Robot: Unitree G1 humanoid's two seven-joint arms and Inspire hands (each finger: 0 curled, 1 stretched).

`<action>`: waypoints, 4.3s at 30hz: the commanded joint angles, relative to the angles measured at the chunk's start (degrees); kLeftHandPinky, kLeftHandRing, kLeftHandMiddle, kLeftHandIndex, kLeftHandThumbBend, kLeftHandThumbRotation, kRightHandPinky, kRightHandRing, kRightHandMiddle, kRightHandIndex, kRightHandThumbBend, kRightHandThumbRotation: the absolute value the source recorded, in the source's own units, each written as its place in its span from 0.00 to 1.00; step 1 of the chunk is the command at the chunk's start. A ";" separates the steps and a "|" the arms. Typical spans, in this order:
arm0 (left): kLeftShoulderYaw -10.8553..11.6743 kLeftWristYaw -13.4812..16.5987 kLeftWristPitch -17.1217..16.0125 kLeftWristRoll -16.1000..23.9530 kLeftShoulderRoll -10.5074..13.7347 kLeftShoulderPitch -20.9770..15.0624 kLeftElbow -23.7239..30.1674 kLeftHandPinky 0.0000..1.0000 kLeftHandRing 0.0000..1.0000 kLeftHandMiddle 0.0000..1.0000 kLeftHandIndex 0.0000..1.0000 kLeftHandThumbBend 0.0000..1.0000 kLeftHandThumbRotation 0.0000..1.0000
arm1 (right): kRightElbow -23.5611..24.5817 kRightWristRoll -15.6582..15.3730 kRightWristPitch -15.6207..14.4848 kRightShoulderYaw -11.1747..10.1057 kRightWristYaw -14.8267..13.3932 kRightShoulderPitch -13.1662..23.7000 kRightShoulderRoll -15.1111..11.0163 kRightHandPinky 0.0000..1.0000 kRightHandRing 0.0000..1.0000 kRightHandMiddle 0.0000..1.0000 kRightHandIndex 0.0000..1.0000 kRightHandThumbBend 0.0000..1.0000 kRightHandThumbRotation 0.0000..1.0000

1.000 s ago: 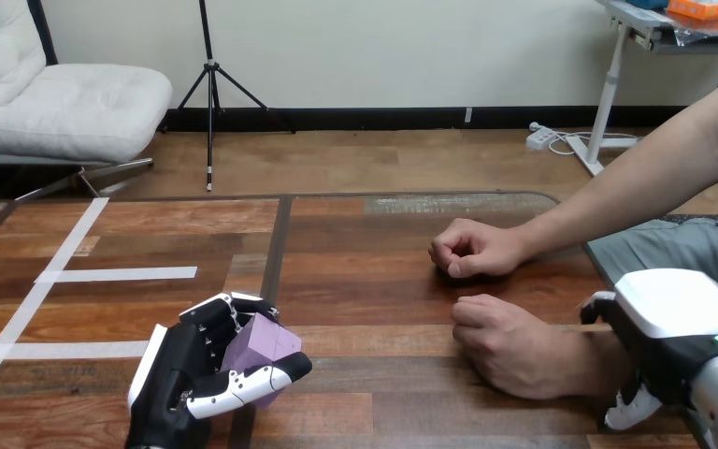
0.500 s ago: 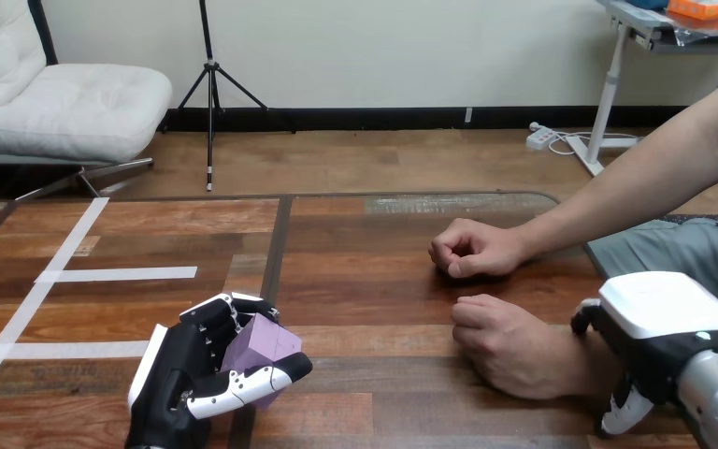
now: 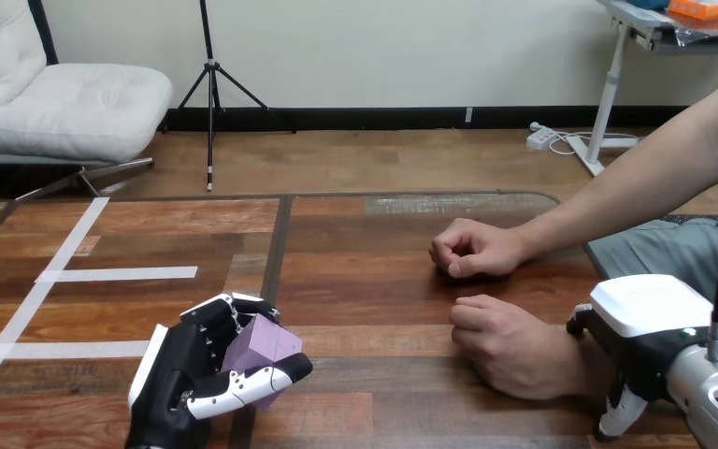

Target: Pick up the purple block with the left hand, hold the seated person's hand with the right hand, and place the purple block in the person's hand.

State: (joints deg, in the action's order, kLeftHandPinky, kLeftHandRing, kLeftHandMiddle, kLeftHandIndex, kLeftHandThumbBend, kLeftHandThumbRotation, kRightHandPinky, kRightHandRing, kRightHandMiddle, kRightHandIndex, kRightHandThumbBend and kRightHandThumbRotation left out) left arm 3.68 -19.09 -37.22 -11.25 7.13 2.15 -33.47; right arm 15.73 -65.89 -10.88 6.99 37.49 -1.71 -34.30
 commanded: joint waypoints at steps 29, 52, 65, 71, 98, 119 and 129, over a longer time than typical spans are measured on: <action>1.80 -0.30 -0.38 0.01 0.24 -3.03 3.37 0.33 0.39 0.46 0.48 0.93 0.10 | -5.03 0.46 1.62 1.95 -5.09 4.31 -1.60 0.61 0.64 0.67 0.67 0.75 0.00; 2.10 -0.74 -0.80 0.07 0.25 -2.82 3.26 0.33 0.40 0.46 0.47 0.93 0.11 | -8.61 1.26 1.05 2.50 -6.72 4.82 -1.16 0.59 0.64 0.68 0.69 0.77 0.00; 2.12 -0.55 -1.12 0.30 0.13 -2.50 3.31 0.33 0.39 0.46 0.47 0.92 0.11 | -11.70 3.86 -0.03 2.34 -8.18 5.24 -0.82 0.31 0.43 0.53 0.64 0.69 0.00; 2.00 0.03 -0.82 0.81 0.03 -2.29 3.68 0.33 0.39 0.46 0.47 0.93 0.11 | -12.71 5.07 0.73 2.23 -9.48 5.17 -1.20 0.26 0.36 0.48 0.65 0.71 0.00; 2.08 -0.24 -1.22 0.47 -0.06 -2.36 3.15 0.33 0.39 0.46 0.48 0.93 0.11 | -12.20 8.10 -0.15 1.94 -11.16 5.26 -1.90 0.28 0.38 0.47 0.62 0.74 0.00; 1.92 0.14 -1.07 0.68 -0.44 -2.69 2.99 0.33 0.39 0.46 0.47 0.93 0.11 | -8.00 10.09 -1.72 0.38 -11.32 4.89 -1.94 0.34 0.42 0.49 0.54 0.77 0.00; 1.79 1.02 -1.09 1.60 -0.55 -2.74 3.13 0.33 0.39 0.46 0.47 0.93 0.11 | -8.34 10.35 -1.70 0.33 -11.64 5.12 -2.16 0.37 0.45 0.52 0.53 0.76 0.00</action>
State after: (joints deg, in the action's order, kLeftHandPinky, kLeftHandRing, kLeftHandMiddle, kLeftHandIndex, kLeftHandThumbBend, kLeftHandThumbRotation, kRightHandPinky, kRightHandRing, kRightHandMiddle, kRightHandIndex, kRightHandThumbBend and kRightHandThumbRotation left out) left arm 5.38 -18.73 -37.19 -10.39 6.83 2.27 -32.91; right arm 5.16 -56.40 -12.44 9.00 26.79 1.92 -34.34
